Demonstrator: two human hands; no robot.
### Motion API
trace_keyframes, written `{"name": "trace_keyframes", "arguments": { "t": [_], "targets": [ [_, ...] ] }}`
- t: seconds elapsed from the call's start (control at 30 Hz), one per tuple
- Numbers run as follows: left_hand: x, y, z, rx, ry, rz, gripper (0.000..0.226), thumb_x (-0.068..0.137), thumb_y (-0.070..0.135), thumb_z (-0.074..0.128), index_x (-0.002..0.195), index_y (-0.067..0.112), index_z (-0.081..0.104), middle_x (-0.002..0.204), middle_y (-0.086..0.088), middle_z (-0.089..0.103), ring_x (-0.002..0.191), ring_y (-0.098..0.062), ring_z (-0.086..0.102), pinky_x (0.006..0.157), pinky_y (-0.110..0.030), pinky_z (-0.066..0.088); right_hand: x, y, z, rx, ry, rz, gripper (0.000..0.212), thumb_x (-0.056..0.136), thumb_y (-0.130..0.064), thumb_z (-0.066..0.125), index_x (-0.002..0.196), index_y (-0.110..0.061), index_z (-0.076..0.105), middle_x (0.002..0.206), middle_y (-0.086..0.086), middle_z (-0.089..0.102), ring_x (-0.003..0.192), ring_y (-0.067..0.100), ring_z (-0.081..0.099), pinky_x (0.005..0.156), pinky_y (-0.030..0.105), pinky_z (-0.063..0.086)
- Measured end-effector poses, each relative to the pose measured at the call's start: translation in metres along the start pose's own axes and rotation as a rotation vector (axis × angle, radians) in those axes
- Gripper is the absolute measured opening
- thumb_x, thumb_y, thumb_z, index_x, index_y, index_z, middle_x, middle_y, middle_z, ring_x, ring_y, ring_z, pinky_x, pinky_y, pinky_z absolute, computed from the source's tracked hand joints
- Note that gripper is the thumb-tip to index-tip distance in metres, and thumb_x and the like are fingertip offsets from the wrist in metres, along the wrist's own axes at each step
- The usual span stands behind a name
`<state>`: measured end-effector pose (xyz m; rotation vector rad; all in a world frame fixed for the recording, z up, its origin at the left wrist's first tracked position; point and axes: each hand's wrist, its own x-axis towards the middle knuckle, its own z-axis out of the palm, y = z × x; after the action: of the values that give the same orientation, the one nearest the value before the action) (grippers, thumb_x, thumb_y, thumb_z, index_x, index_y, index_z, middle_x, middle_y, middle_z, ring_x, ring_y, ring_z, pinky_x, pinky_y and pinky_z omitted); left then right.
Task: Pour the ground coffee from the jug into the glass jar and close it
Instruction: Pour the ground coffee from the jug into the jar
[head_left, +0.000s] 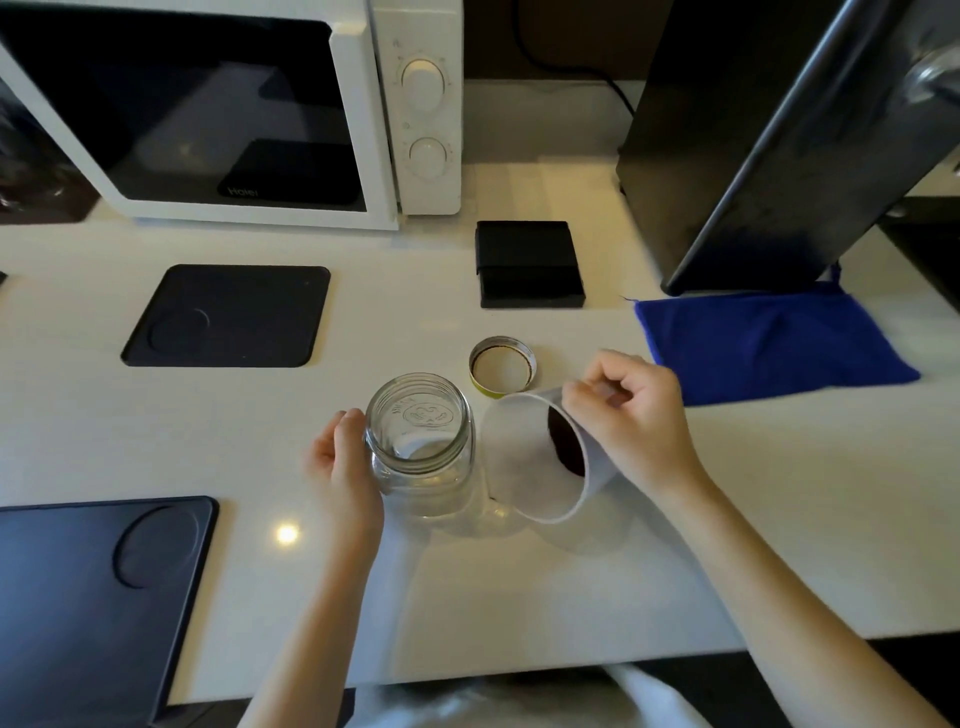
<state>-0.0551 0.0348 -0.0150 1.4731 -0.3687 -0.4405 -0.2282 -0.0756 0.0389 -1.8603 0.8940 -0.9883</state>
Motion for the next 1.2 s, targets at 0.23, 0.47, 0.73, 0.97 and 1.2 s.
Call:
{"name": "trace_keyframes", "arguments": {
  "t": [0.23, 0.47, 0.73, 0.97, 1.2],
  "targets": [
    [0.001, -0.002, 0.001, -0.001, 0.006, -0.008, 0.046, 0.065, 0.035, 0.044, 0.055, -0.009, 0.034, 0.065, -0.011, 0.033, 0.059, -0.026, 0.024, 0.044, -0.048, 0.021, 0.005, 0.009, -0.003, 0.042, 0.034, 0.013, 0.031, 0.071, -0.020, 0.059, 0.049, -0.016, 0.038, 0.045, 0.001, 0.036, 0.048, 0.007, 0.033, 0.047, 0.018, 0.031],
    [0.004, 0.008, 0.004, -0.011, -0.035, -0.025, 0.037, 0.067, 0.011, 0.046, 0.038, 0.024, 0.028, 0.038, 0.013, 0.020, 0.045, -0.005, 0.017, 0.049, -0.031, 0.011, 0.012, 0.023, -0.005, 0.154, 0.153, 0.111, 0.040, 0.073, -0.031, 0.065, 0.050, -0.013, 0.036, 0.046, -0.008, 0.035, 0.052, 0.009, 0.033, 0.051, 0.019, 0.032],
    [0.003, 0.025, 0.014, 0.190, -0.053, 0.131, 0.060, 0.079, 0.000, 0.053, 0.028, 0.021, 0.031, 0.026, 0.009, 0.027, 0.031, -0.004, 0.026, 0.038, -0.011, 0.018, 0.027, 0.024, -0.015, 0.283, 0.407, 0.287, 0.045, 0.076, -0.003, 0.063, 0.041, -0.021, 0.041, 0.041, -0.010, 0.037, 0.050, 0.009, 0.035, 0.054, 0.025, 0.037],
    [0.010, 0.025, 0.019, 0.327, -0.106, 0.233, 0.053, 0.079, 0.018, 0.059, 0.036, 0.021, 0.029, 0.029, 0.008, 0.037, 0.032, -0.003, 0.032, 0.039, -0.012, 0.021, 0.052, -0.012, -0.027, 0.273, 0.420, 0.185, 0.025, 0.069, -0.018, 0.063, 0.047, -0.022, 0.050, 0.053, -0.001, 0.048, 0.063, 0.017, 0.048, 0.067, 0.046, 0.052],
    [0.013, 0.029, 0.026, 0.382, -0.115, 0.209, 0.055, 0.082, 0.026, 0.063, 0.032, 0.020, 0.039, 0.028, 0.006, 0.034, 0.035, -0.008, 0.031, 0.039, -0.015, 0.021, 0.075, -0.040, -0.012, -0.047, 0.207, -0.220, 0.020, 0.072, -0.024, 0.065, 0.059, -0.015, 0.052, 0.057, -0.002, 0.050, 0.058, 0.011, 0.046, 0.055, 0.022, 0.040]
  ]
}}
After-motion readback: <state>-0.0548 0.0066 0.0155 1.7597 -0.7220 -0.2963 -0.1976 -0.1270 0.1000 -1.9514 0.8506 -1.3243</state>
